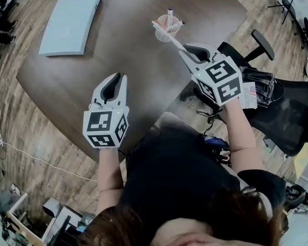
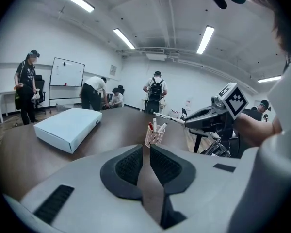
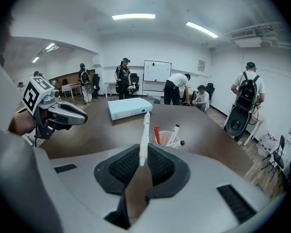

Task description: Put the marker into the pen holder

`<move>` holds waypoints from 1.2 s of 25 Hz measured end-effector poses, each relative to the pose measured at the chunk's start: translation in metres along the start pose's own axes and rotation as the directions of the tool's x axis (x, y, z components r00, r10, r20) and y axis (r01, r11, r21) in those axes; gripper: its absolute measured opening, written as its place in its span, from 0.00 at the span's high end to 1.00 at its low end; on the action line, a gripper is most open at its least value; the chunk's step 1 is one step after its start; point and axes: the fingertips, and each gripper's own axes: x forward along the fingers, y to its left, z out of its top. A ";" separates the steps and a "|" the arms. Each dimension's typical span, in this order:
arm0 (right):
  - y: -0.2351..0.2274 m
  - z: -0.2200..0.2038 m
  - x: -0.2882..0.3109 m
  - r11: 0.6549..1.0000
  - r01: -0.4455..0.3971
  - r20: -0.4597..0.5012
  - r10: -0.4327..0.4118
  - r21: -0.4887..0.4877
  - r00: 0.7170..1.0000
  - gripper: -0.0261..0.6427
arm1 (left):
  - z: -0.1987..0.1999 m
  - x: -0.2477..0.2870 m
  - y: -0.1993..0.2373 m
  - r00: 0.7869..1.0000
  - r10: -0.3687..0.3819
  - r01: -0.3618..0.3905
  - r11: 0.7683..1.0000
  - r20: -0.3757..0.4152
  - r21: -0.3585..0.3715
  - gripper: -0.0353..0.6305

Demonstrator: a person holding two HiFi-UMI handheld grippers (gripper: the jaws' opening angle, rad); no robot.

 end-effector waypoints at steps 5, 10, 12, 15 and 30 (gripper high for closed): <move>-0.033 -0.014 -0.001 0.999 0.052 -0.037 -0.052 0.016 0.998 0.86 | 0.004 0.023 -0.009 0.999 -0.031 0.031 1.000 -0.010 0.005 0.85; -0.052 -0.029 0.014 0.997 0.066 -0.111 -0.070 -0.035 0.991 0.86 | 0.010 0.042 -0.011 0.999 -0.037 0.037 0.999 -0.010 0.000 0.85; -0.057 -0.032 0.019 0.996 0.061 -0.139 -0.069 -0.062 0.988 0.86 | 0.012 0.048 -0.012 0.999 -0.035 0.035 0.999 -0.014 -0.002 0.85; -0.062 -0.036 0.026 0.994 0.051 -0.181 -0.069 -0.100 0.981 0.86 | 0.011 0.055 -0.011 1.000 -0.023 0.023 1.000 -0.020 -0.004 0.85; -0.070 -0.035 0.049 0.967 -0.019 -0.330 -0.068 -0.254 0.942 0.86 | 0.010 0.066 0.001 1.000 0.017 -0.018 0.999 -0.018 -0.027 0.85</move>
